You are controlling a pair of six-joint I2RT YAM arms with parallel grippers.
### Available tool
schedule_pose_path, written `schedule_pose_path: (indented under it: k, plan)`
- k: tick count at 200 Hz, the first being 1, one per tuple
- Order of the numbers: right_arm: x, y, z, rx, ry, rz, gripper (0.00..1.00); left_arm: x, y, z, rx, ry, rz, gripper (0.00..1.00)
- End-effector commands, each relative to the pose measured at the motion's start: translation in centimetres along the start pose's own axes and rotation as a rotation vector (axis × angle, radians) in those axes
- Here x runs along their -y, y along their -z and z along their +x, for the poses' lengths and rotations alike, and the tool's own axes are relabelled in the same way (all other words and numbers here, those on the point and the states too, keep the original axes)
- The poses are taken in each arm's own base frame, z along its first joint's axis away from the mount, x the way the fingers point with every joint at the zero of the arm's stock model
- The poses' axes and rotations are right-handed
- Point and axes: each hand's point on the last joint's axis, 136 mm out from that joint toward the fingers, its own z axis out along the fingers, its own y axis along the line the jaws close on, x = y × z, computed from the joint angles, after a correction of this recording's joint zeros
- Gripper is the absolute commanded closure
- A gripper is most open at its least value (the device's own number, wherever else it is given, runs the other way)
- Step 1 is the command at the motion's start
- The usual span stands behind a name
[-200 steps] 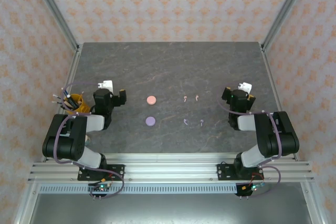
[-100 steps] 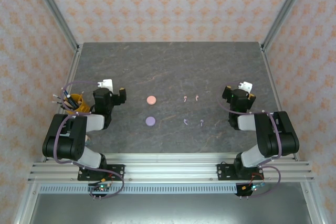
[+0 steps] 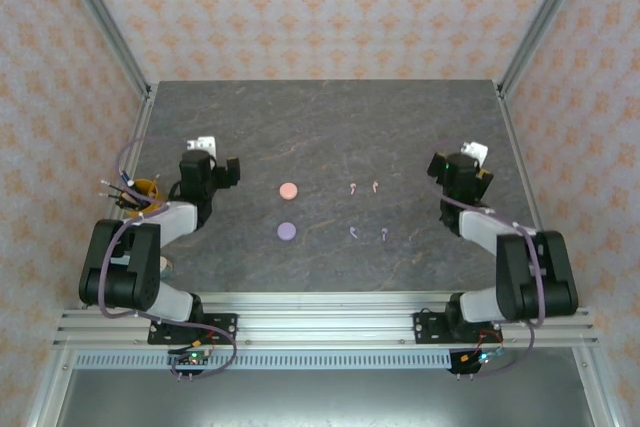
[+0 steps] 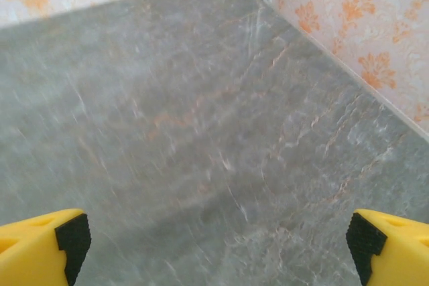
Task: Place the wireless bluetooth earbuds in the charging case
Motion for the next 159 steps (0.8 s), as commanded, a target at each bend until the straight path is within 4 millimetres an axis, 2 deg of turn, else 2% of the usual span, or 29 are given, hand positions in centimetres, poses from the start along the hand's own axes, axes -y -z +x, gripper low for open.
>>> schedule_pose_path:
  k: [1,8,22,34,44,69,100,122,159]
  plan:
    - [1.2,3.1,-3.3,-0.100,-0.207,0.089,0.00,0.0,2.0,-1.4,-0.101,0.065,-0.021,0.08]
    - [1.5,3.8,-3.8,-0.136,-0.263,0.112,0.00,-0.2,2.5,-2.0,-0.118,0.107,-0.034,0.08]
    - [-0.1,4.8,-4.1,-0.244,-0.262,0.044,0.00,-0.2,3.7,-2.4,-0.166,0.174,-0.050,0.08]
    - [-2.2,5.9,-3.9,-0.348,-0.266,-0.052,0.00,-0.5,4.9,-2.6,-0.210,0.246,-0.080,0.08]
    - [-4.0,7.2,-3.4,-0.422,-0.261,-0.126,0.04,-0.3,5.8,-2.7,-0.248,0.290,-0.081,0.08]
    - [-8.2,11.4,-1.8,-0.556,-0.211,-0.241,0.10,0.3,8.0,-2.5,-0.312,0.383,-0.059,0.06]
    - [-13.9,16.3,2.7,-0.714,-0.155,-0.321,0.14,0.4,9.8,-2.6,-0.323,0.450,-0.046,0.04]
    - [-17.7,19.2,6.4,-0.772,-0.044,-0.316,0.15,0.5,10.2,-2.8,-0.347,0.476,-0.051,0.01]
    - [-23.7,21.7,12.8,-0.838,0.161,-0.269,0.16,0.5,9.5,-3.1,-0.395,0.451,-0.074,0.00]
